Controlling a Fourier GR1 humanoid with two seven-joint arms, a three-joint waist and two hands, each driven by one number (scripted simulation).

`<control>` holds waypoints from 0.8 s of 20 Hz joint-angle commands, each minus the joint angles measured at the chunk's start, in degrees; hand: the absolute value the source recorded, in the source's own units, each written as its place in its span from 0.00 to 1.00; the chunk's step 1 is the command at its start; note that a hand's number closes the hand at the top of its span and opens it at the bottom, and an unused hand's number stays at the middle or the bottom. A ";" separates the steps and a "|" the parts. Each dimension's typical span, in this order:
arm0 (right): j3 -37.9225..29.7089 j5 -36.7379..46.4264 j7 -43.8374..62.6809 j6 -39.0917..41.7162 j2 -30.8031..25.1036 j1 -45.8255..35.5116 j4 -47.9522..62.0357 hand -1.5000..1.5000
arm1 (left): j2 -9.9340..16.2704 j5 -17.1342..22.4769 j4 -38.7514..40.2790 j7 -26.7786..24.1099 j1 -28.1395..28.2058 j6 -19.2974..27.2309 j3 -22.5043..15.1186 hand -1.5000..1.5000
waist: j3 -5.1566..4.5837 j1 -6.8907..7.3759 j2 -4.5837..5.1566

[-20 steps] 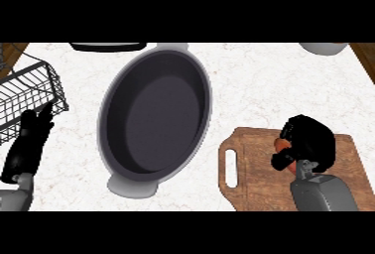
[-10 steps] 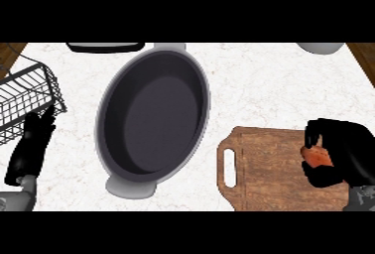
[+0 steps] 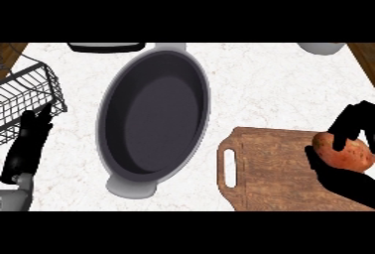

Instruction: Pick the sweet potato from the cutting board and place it in the pot

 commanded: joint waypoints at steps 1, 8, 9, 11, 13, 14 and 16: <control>-1.54 -4.32 5.10 4.34 0.81 -7.72 -8.86 1.00 | -1.22 -0.35 -0.45 -0.21 0.74 -0.18 -0.64 0.50 | -0.07 0.47 0.01; 6.35 -3.47 21.49 14.32 6.61 -30.46 -2.47 1.00 | -0.82 -1.21 0.79 -0.08 -1.36 -1.08 0.84 0.50 | -0.11 1.00 0.08; 4.70 -5.50 21.89 15.93 6.76 -32.56 0.38 1.00 | -0.62 -0.52 -1.06 -1.32 1.41 -2.18 1.08 0.50 | -0.08 1.19 0.08; 7.38 -5.63 26.96 17.84 10.00 -37.81 3.46 1.00 | -0.35 -1.46 -3.66 4.03 -0.53 -1.28 0.52 0.50 | -0.09 1.30 -0.02; 5.01 -8.00 28.22 19.06 11.61 -42.27 7.30 1.00 | -0.60 -1.10 2.59 -1.12 -2.01 -2.68 1.81 0.50 | -0.09 0.74 0.19; 7.59 -5.04 29.72 16.41 14.05 -43.89 10.26 1.00 | -1.72 -1.18 3.79 -3.23 -1.64 -2.42 1.61 0.50 | -0.11 0.91 0.24; 9.60 -4.22 34.56 16.97 16.91 -49.94 15.61 1.00 | -2.66 -2.03 3.39 -0.30 -3.14 -1.47 0.56 0.50 | -0.16 0.99 0.20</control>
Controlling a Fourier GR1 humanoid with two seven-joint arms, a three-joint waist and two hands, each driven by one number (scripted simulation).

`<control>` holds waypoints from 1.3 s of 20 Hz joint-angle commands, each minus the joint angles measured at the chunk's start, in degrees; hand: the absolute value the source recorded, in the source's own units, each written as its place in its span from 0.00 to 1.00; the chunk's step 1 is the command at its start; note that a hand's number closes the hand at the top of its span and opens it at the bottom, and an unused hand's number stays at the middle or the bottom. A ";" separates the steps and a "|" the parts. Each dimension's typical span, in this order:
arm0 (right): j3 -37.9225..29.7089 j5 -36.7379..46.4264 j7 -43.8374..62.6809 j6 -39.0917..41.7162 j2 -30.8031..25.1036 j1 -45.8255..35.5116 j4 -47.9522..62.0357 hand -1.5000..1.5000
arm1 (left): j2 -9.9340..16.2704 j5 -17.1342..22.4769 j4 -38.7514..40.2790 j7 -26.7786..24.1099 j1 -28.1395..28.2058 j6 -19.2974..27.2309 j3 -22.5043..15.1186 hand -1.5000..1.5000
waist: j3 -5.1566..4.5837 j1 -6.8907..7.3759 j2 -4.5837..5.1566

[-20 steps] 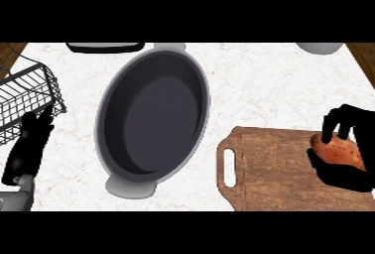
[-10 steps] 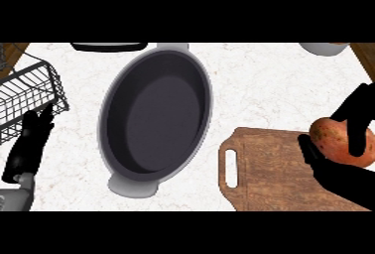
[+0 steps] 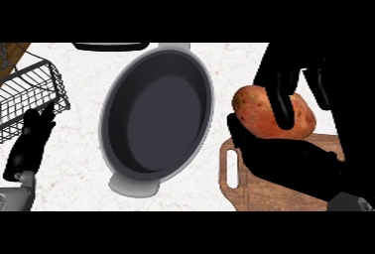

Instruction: Pick the sweet potato from the cutting board and place it in the pot

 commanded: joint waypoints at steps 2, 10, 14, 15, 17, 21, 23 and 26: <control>3.12 1.39 6.31 -1.56 4.75 -7.49 10.89 1.00 | 0.46 -0.04 -0.20 0.64 -0.89 -1.08 1.06 0.50 | 0.05 0.10 0.09; 6.81 -2.66 1.89 -12.50 4.93 -10.06 30.82 1.00 | 0.71 0.01 -0.88 0.74 -0.89 -2.85 1.53 0.50 | 0.07 0.76 0.35; 9.88 -7.26 1.30 -19.99 4.95 -10.90 40.66 1.00 | -2.25 -1.71 1.69 -1.93 -1.30 -0.69 0.50 0.50 | 0.04 1.08 0.49; 9.60 -10.37 4.92 -21.20 4.95 -10.35 39.30 1.00 | -3.07 -3.34 1.38 -0.78 -0.98 0.48 -0.82 0.50 | 0.06 0.96 0.37; 13.07 -12.41 4.24 -24.28 4.96 -7.70 42.28 0.00 | -3.69 -3.43 2.14 -2.80 -1.11 0.57 -0.73 0.50 | 0.05 0.90 0.45; 16.01 -16.68 -0.11 -34.71 4.96 -10.38 49.76 0.00 | -1.76 -2.54 -2.49 -0.33 2.56 -1.51 0.24 0.50 | 0.09 1.75 0.38; 15.40 -19.72 -2.21 -39.57 4.96 -8.65 48.29 0.00 | -2.53 -2.84 -0.46 -0.43 -0.82 -1.02 0.27 0.50 | 0.10 1.34 0.45; 13.28 -22.82 -4.44 -46.13 4.96 -9.14 47.96 0.00 | -2.13 -2.76 -1.60 1.49 -1.78 -0.93 0.84 0.50 | 0.14 1.35 0.37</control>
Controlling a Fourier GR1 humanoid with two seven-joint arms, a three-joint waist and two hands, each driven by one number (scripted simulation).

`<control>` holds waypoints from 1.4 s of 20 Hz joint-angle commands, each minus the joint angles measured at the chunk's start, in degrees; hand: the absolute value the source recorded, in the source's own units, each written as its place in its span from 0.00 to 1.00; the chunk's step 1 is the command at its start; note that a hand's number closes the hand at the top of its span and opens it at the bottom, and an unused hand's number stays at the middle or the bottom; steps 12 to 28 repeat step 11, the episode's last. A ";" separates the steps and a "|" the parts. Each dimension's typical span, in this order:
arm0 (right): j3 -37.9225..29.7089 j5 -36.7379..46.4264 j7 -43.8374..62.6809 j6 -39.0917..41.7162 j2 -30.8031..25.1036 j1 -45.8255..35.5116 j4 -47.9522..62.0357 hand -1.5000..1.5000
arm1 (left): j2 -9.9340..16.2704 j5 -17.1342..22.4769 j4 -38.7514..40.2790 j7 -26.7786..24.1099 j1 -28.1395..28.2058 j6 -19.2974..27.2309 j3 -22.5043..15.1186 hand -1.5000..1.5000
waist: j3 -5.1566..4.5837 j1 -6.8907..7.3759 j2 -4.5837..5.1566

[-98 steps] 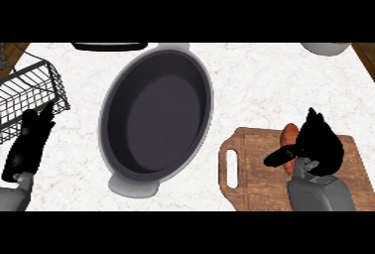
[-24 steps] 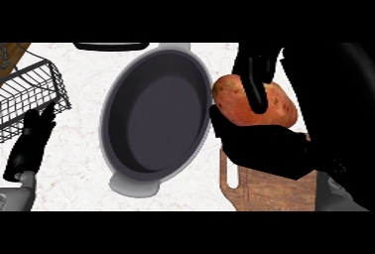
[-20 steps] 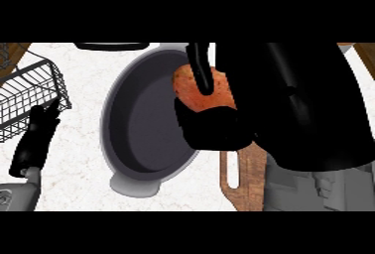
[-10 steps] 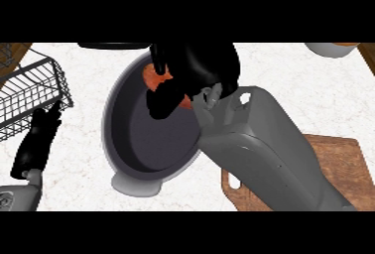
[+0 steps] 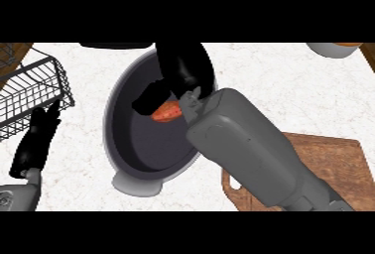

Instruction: Pick the sweet potato from the cutting board and place it in the pot

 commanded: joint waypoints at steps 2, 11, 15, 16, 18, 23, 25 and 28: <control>-2.63 -3.37 -5.75 -14.45 0.02 3.14 -1.18 0.00 | -0.92 -0.43 3.97 -3.47 -0.25 0.93 1.05 0.50 | -0.01 -0.78 0.17; -13.41 -5.06 -13.28 -20.31 -3.44 8.85 -3.87 0.00 | 0.03 0.31 -2.10 0.03 2.12 -1.25 1.56 0.50 | 0.07 -1.59 -0.32; -13.41 -5.06 -13.28 -20.31 -3.44 8.85 -3.87 0.00 | 0.03 0.31 -2.10 0.03 2.12 -1.25 1.56 0.50 | 0.07 -1.59 -0.32; -13.41 -5.06 -13.28 -20.31 -3.44 8.85 -3.87 0.00 | 0.03 0.31 -2.10 0.03 2.12 -1.25 1.56 0.50 | 0.07 -1.59 -0.32; -13.41 -5.06 -13.28 -20.31 -3.44 8.85 -3.87 0.00 | 0.03 0.31 -2.10 0.03 2.12 -1.25 1.56 0.50 | 0.07 -1.59 -0.32; -13.41 -5.06 -13.28 -20.31 -3.44 8.85 -3.87 0.00 | 0.03 0.31 -2.10 0.03 2.12 -1.25 1.56 0.50 | 0.07 -1.59 -0.32; -13.41 -5.06 -13.28 -20.31 -3.44 8.85 -3.87 0.00 | 0.03 0.31 -2.10 0.03 2.12 -1.25 1.56 0.50 | 0.07 -1.59 -0.32; -13.41 -5.06 -13.28 -20.31 -3.44 8.85 -3.87 0.00 | 0.03 0.31 -2.10 0.03 2.12 -1.25 1.56 0.50 | 0.07 -1.59 -0.32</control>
